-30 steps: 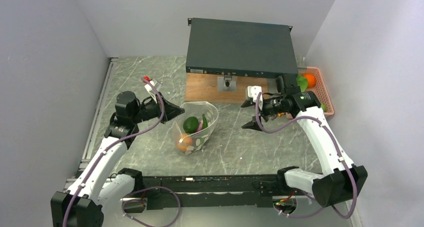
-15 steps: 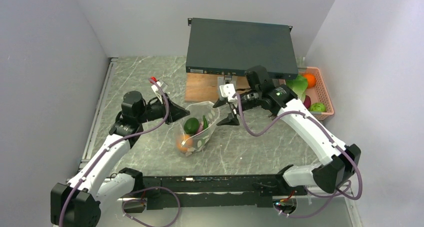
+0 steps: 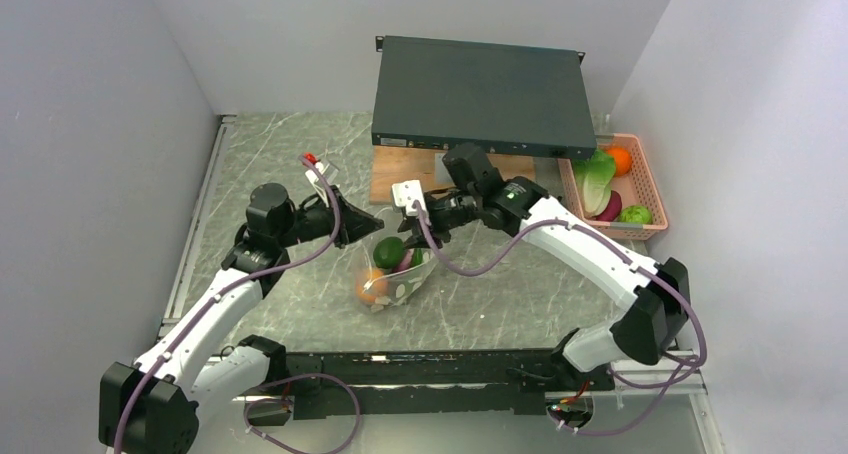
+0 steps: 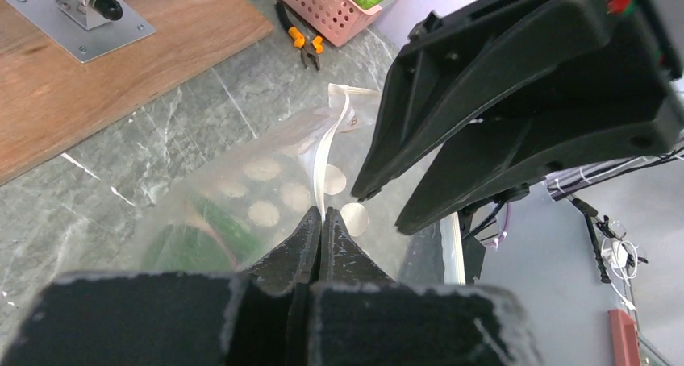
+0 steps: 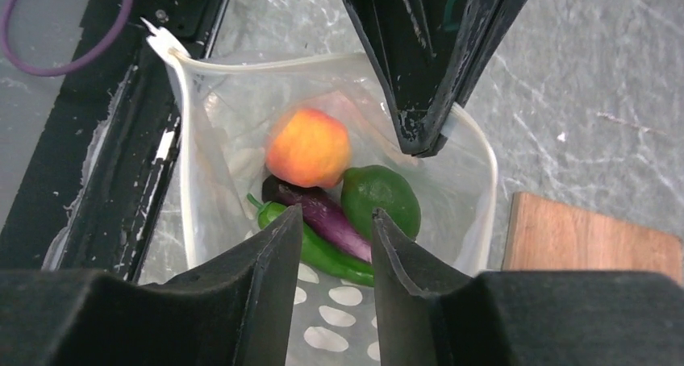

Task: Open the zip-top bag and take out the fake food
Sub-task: Pick up the fake fruit from the zipper food storage bag.

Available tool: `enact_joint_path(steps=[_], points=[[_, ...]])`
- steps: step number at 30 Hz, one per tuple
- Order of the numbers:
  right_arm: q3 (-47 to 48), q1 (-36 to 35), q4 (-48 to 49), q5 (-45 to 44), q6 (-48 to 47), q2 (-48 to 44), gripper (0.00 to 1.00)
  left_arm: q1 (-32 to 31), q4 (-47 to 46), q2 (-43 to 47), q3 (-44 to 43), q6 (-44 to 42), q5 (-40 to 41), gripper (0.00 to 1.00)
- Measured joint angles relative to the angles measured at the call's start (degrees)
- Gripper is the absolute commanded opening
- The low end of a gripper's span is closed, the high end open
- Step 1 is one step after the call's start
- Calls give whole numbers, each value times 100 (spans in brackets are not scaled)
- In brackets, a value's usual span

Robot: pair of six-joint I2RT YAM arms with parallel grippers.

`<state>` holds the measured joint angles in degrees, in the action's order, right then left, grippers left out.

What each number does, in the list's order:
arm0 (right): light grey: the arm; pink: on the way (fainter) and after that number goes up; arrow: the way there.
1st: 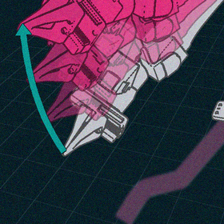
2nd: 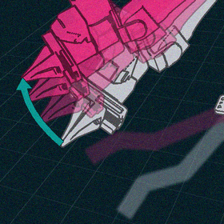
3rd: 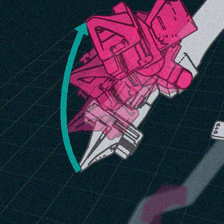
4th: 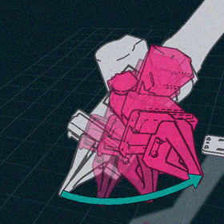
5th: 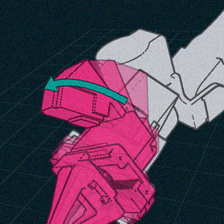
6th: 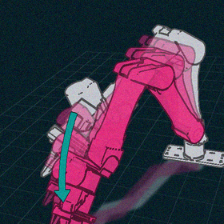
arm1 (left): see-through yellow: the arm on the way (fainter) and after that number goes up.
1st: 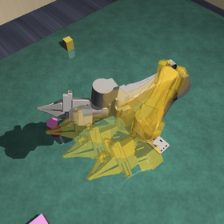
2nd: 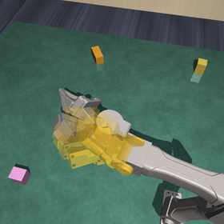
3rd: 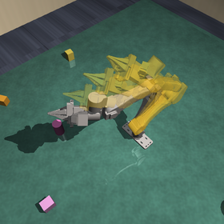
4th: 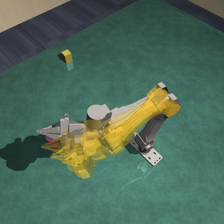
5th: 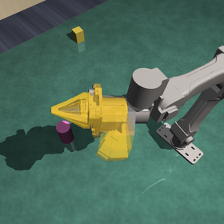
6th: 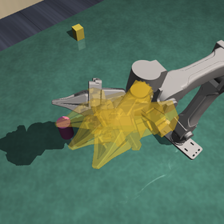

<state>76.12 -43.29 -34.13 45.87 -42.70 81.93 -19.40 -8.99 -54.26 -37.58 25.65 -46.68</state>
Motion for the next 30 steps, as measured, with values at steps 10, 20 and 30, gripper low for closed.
enact_joint_path(steps=[10, 20, 30], points=[[-450, -409, 492, -800, 133, 382, 33, -9, -17, 87, 81, 57, 302, 12], [-890, -636, 778, -1141, 17, 603, 34, 48, 557, 629, 66, -118, 1130, 51], [-1078, -715, 1128, -1104, 118, 846, 38, 334, 1921, 1305, -105, -592, 2520, 75]])
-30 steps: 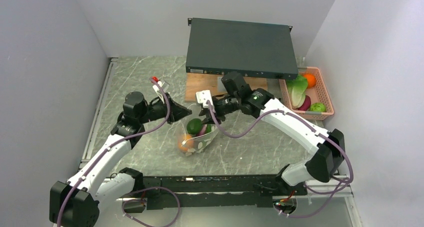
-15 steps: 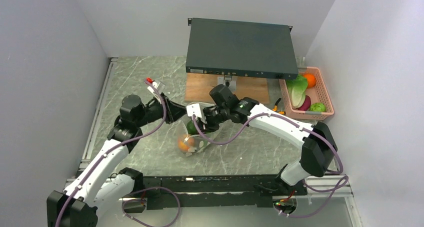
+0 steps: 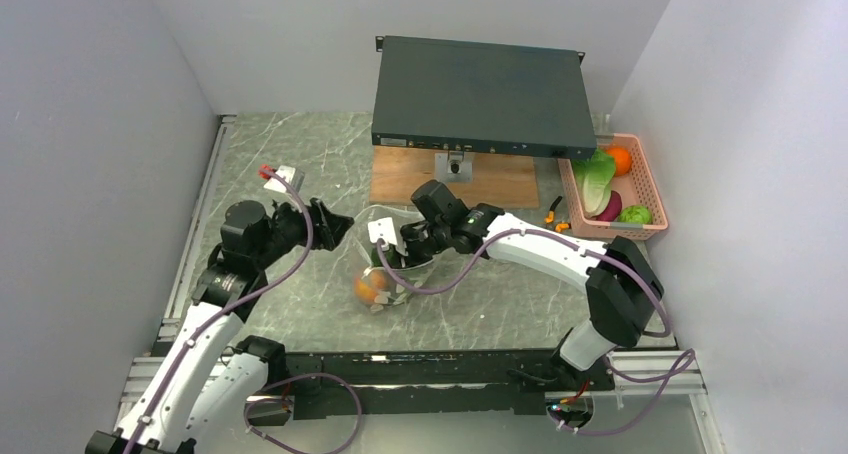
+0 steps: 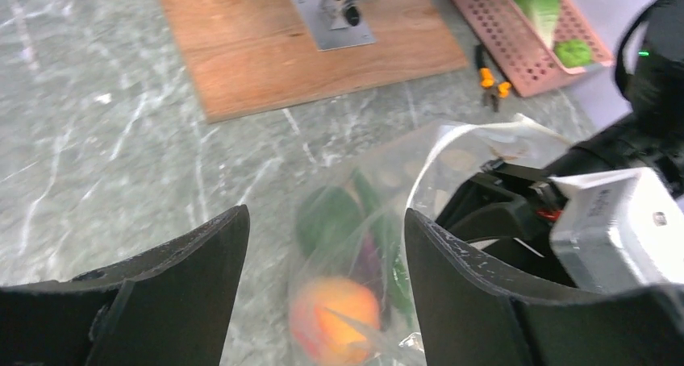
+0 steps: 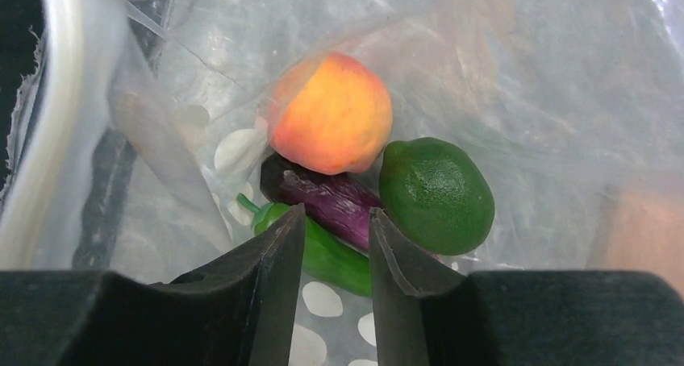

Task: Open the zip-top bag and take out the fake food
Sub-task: Pick up the fake fruit from the zipper food storage bag.

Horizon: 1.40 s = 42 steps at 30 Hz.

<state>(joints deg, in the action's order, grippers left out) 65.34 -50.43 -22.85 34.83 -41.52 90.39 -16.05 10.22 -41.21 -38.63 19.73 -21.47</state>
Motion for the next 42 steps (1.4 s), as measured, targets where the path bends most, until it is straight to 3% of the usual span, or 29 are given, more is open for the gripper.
enact_joint_path(steps=[2, 10, 19, 31, 42], points=[[-13, -26, 90, 22, 72, 28, 40, 50, 282, 125, 0, -61, 280, 73], [-129, -79, 411, 125, 343, 164, 47, 225, 1399, 33, 39, -37, 999, 44], [-168, -197, 647, 168, 428, 389, 57, 249, 1279, -295, 1023, 304, 472, 25], [-177, -424, 927, 168, 422, 616, 68, 254, -210, -1340, 1580, 848, -1040, 18], [-223, -568, 1104, 166, 402, 909, 75, 251, -931, -1832, 1633, 1008, -1635, 17]])
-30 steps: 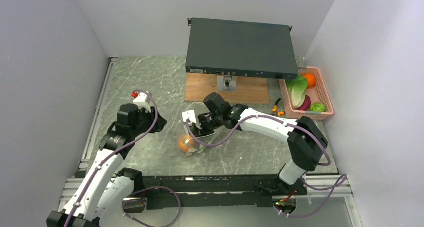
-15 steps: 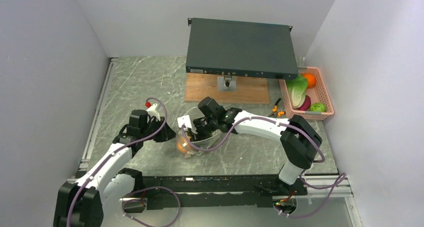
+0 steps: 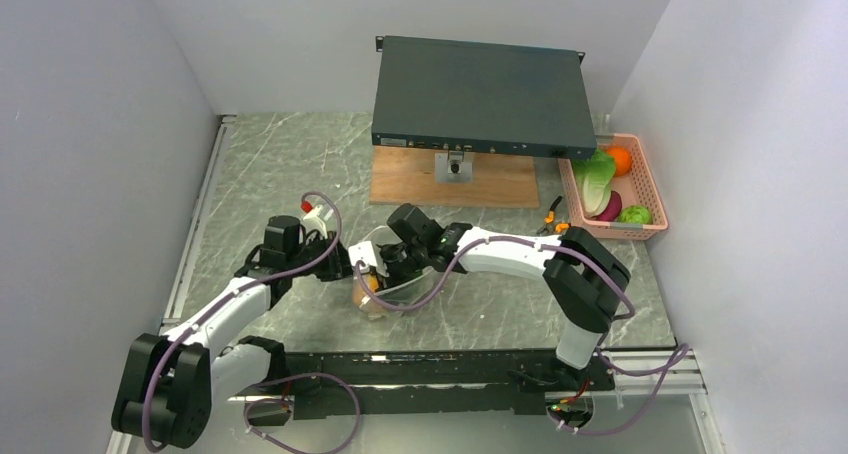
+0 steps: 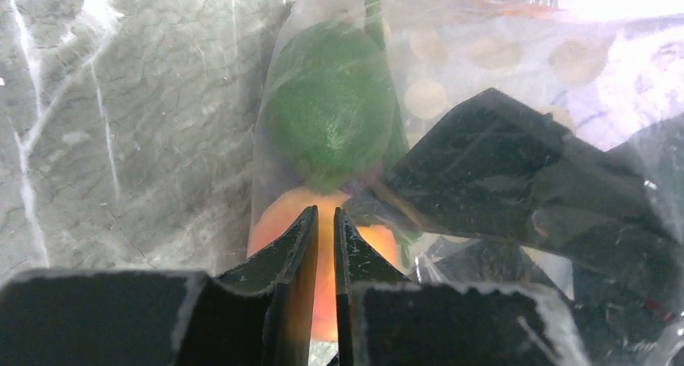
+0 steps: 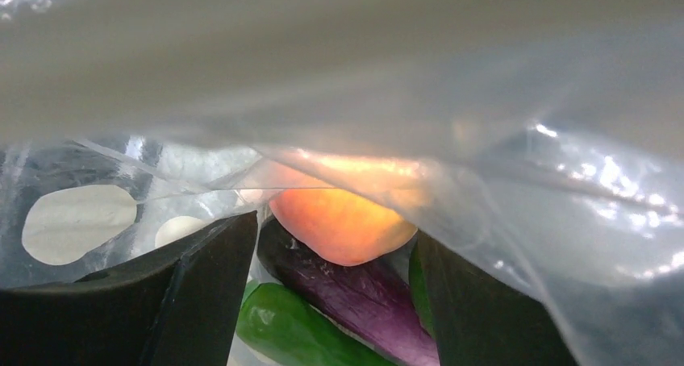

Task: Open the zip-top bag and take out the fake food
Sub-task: Pick up the fake fruit from the zipper food storage bag.

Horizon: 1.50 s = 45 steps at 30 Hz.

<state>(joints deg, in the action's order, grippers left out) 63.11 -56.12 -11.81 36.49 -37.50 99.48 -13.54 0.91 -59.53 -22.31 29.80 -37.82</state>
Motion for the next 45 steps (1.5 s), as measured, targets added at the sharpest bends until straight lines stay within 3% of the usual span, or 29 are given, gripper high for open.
enact_joint_path(steps=[10, 17, 21, 25, 29, 32, 42, 45], points=[[-109, -85, 354, -44, 70, 269, 87, -59, -219, -160, 46, 39, -197, 16], [-111, -109, 605, -114, 474, 463, 85, -70, -271, -280, 55, 98, -188, 17], [-111, -122, 754, -186, 717, 533, 68, -79, -245, -269, 55, 101, -157, 17], [-111, -120, 804, -155, 815, 544, 42, -90, -153, -116, 55, 87, -98, 20], [-98, -76, 796, 15, 820, 542, 32, -94, 70, 238, 39, 55, 31, 25], [-17, 24, 636, 192, 798, 525, 31, -87, 238, 577, -50, -52, 149, 29], [330, 590, -341, 804, 487, -216, 30, 66, 490, 1906, -162, -599, 636, 88], [466, 710, -697, 986, 310, -374, 30, 72, 581, 2474, -146, -776, 916, 98]])
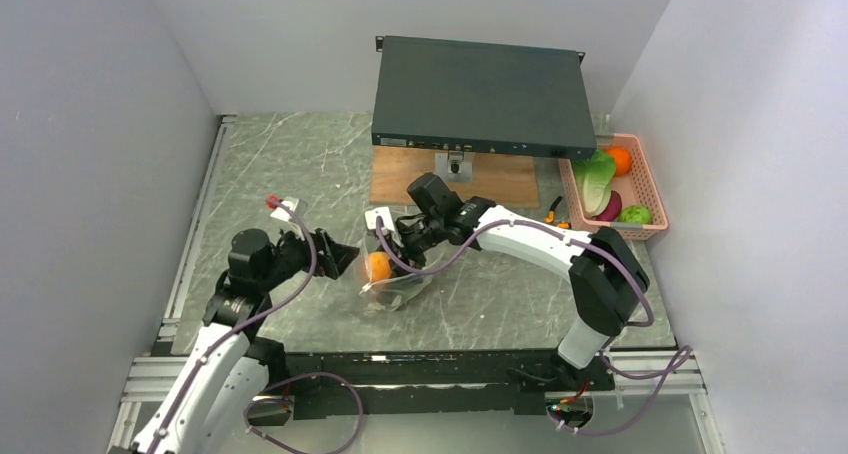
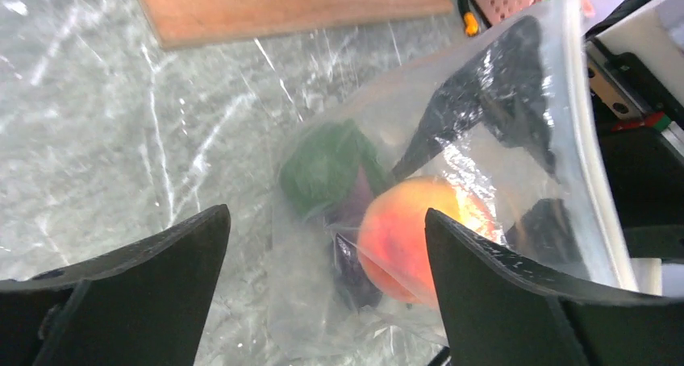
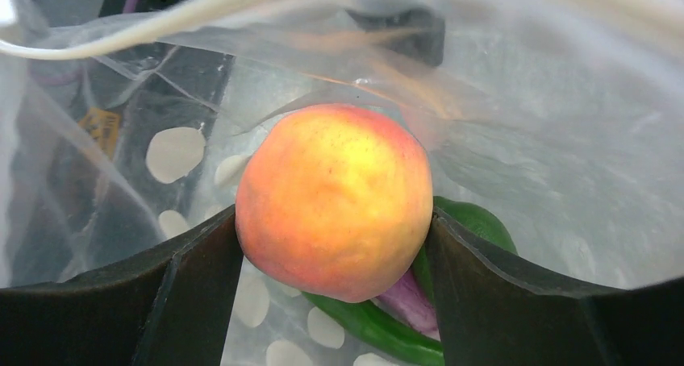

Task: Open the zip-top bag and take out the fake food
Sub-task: Pick up the fake fruit from the zipper food storage bag.

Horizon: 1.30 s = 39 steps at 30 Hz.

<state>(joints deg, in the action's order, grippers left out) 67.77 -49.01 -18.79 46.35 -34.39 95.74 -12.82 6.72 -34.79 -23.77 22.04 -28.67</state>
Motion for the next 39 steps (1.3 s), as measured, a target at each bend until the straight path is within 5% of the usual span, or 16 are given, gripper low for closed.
enact_joint_path(steps=[8, 39], points=[[278, 219, -986, 225, -516, -254, 30, 0, 103, 951, 103, -254, 492, 100], [1335, 599, -3530, -144, -2256, -800, 24, 4, 2, 494, 96, 190, 319, 98]])
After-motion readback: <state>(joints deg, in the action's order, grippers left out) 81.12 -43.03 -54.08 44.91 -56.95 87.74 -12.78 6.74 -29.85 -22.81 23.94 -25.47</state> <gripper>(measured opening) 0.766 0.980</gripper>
